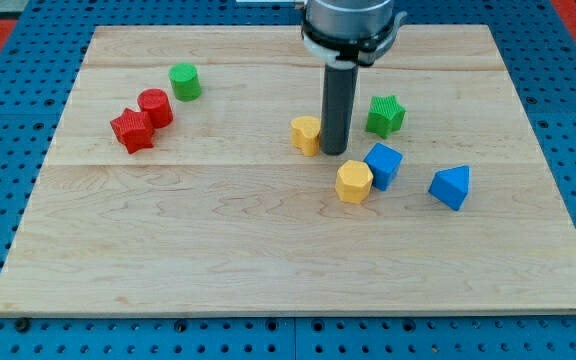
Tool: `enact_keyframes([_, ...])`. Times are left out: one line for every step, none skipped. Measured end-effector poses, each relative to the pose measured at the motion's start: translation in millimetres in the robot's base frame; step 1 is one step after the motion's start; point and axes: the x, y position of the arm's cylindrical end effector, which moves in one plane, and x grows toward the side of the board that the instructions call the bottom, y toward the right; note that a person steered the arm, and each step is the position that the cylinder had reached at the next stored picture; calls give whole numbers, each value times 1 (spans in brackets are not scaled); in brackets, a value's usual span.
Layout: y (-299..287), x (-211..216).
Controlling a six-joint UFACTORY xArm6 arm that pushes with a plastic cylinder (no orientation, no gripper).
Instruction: Push the yellow heart towards the green circle
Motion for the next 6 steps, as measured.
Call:
enact_keyframes([-46,-7])
enact_keyframes([-81,-53])
enact_keyframes([-42,-73])
enact_keyframes([-34,-82])
enact_keyframes([-126,-104])
enact_keyframes([-142,-113])
